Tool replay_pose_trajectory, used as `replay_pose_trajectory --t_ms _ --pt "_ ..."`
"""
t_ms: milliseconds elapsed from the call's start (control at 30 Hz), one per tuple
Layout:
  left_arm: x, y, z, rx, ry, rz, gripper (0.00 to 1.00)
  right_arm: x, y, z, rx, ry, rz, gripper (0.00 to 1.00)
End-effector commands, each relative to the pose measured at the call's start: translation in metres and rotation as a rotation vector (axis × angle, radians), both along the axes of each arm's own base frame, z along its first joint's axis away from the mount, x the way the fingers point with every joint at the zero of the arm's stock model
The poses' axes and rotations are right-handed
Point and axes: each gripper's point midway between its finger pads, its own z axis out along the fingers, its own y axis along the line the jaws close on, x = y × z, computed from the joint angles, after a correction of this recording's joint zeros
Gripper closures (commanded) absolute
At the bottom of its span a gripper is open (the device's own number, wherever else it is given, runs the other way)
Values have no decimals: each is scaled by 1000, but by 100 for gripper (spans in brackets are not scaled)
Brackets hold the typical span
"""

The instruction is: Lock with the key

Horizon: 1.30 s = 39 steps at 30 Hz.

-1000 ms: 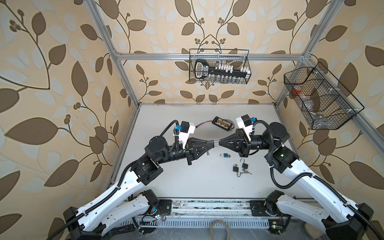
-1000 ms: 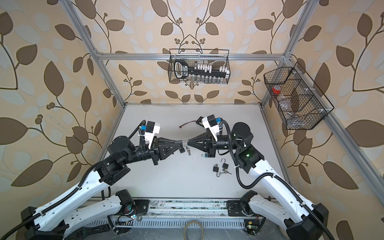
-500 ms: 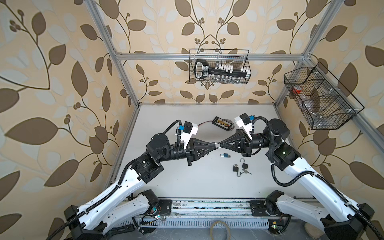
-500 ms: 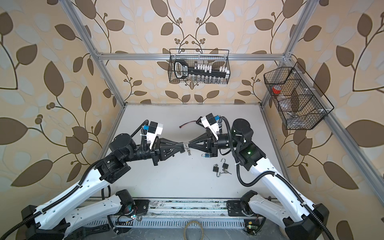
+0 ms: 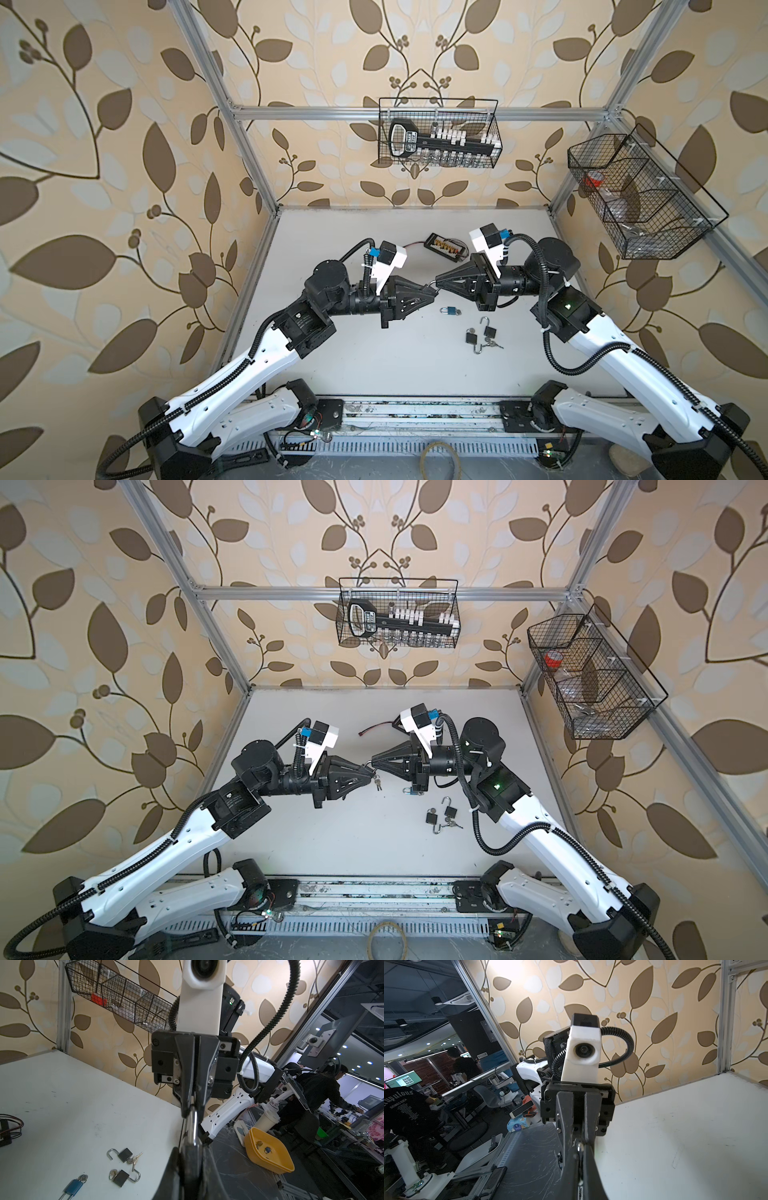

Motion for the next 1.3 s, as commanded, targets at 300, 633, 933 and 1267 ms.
replay_pose_trajectory --t_ms 300,633,933,1267 --pt "12 12 -23 88 35 124 100 -16 -14 6 -7 -88 41 100" --pt "10 8 -23 94 39 93 100 -17 -12 2 -13 -75 70 53" --pt "0 9 -11 62 3 47 100 2 -9 -25 -94 -23 -8 42" --pt "-7 12 -4 48 -30 25 100 -7 -3 -39 -115 71 110 47"
